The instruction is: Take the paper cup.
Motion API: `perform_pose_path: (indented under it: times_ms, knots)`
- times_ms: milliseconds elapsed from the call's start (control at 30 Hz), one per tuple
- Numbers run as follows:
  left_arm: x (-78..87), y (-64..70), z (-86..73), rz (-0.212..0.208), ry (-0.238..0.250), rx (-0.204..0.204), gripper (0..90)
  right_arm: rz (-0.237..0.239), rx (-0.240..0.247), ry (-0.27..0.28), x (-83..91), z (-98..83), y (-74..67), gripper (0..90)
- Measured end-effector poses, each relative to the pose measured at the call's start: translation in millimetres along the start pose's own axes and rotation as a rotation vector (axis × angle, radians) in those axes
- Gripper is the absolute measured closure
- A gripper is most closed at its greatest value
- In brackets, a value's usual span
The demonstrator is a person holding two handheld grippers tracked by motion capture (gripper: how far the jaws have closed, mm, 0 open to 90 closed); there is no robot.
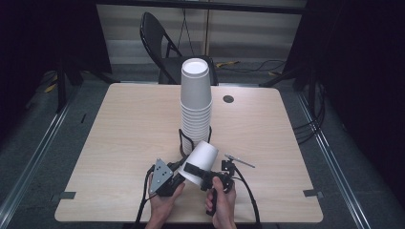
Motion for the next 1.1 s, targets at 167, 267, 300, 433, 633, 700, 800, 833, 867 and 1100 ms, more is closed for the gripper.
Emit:
perform_pose_path:
  times_ms: [167,267,300,433,633,700,800,833,867,1100]
  knots:
    - [1.6,0.9,-0.1,-0.013,-0.003,0.015,85.2,-0.009,0.021,0.028,1.4,6.8,-1.3,10.9]
    - [3.2,2.0,-1.0,-0.031,-0.012,0.022,85.6,-0.015,0.029,0.049,3.9,12.8,-1.0,11.6]
    - [3.8,2.7,-1.4,-0.041,-0.017,0.026,85.7,-0.019,0.031,0.053,5.0,14.7,-1.0,11.8]
    - [6.3,4.9,-3.2,-0.071,-0.038,0.027,85.8,-0.032,0.051,0.072,9.1,21.7,-0.3,12.3]
    - [9.8,5.8,-5.4,-0.109,-0.078,0.033,85.8,-0.052,0.068,0.096,15.1,30.7,2.3,12.8]
    - [11.0,6.1,-6.0,-0.120,-0.092,0.011,85.9,-0.061,0.078,0.104,17.5,33.7,3.0,13.1]
    - [12.4,7.1,-7.3,-0.137,-0.110,0.001,85.9,-0.076,0.090,0.116,21.1,38.5,4.3,13.1]
    - [12.9,6.8,-7.9,-0.138,-0.116,0.000,85.9,-0.075,0.095,0.123,22.1,40.2,4.1,13.1]
    - [13.1,6.8,-8.2,-0.144,-0.118,0.004,86.0,-0.077,0.096,0.123,23.3,41.2,3.9,13.1]
    - [17.0,3.0,-10.2,-0.169,-0.136,0.037,86.1,-0.096,0.146,0.149,28.8,48.8,4.0,13.0]
Point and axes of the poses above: each handheld gripper's, and its own axes: x roughly backward along the jaws, z roughly out of its top, y roughly to its right, the point moved 10 cm from there along -x, roughly forward along the jaws, and after that the axes turned 11 degrees about -x, right-handed, at the moved point
